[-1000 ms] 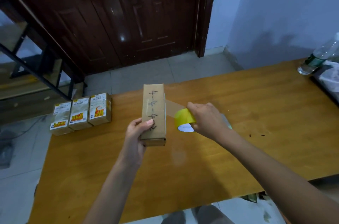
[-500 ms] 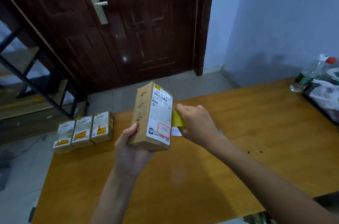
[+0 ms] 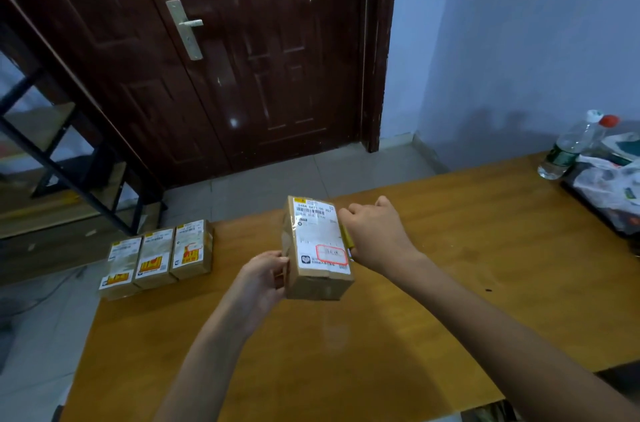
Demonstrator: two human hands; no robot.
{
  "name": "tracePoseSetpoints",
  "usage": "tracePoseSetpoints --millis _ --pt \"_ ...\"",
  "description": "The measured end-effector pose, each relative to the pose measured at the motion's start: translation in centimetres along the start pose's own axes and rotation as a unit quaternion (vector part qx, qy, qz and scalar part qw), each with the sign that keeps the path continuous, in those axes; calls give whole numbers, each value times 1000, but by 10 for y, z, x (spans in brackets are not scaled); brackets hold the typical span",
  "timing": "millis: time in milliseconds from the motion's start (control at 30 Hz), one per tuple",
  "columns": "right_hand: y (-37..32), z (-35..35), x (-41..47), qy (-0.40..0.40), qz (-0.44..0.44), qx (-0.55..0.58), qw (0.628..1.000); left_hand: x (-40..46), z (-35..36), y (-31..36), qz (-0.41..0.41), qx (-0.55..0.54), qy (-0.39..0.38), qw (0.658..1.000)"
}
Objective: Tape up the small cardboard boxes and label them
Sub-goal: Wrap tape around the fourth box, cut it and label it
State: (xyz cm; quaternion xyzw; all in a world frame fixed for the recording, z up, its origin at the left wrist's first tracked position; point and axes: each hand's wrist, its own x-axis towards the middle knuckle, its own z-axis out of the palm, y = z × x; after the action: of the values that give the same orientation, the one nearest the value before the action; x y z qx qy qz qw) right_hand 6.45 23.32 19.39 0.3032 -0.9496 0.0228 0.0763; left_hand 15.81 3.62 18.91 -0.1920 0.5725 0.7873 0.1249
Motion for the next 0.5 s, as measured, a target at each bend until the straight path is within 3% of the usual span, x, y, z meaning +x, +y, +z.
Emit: tracePoseSetpoints --millis 133,200,300,500 --pt "-8 -4 0 -11 -14 -43 999 -2 9 12 -49 95 -13 994" --pt "-13 -5 0 -10 -22 -44 999 1 21 10 -62 129 26 989" --pt "-7 -10 -1 13 -32 -8 999 3 31 -2 -41 82 92 992" --pt "28 -18 -15 20 22 155 988 0 15 -8 -4 -34 92 995"
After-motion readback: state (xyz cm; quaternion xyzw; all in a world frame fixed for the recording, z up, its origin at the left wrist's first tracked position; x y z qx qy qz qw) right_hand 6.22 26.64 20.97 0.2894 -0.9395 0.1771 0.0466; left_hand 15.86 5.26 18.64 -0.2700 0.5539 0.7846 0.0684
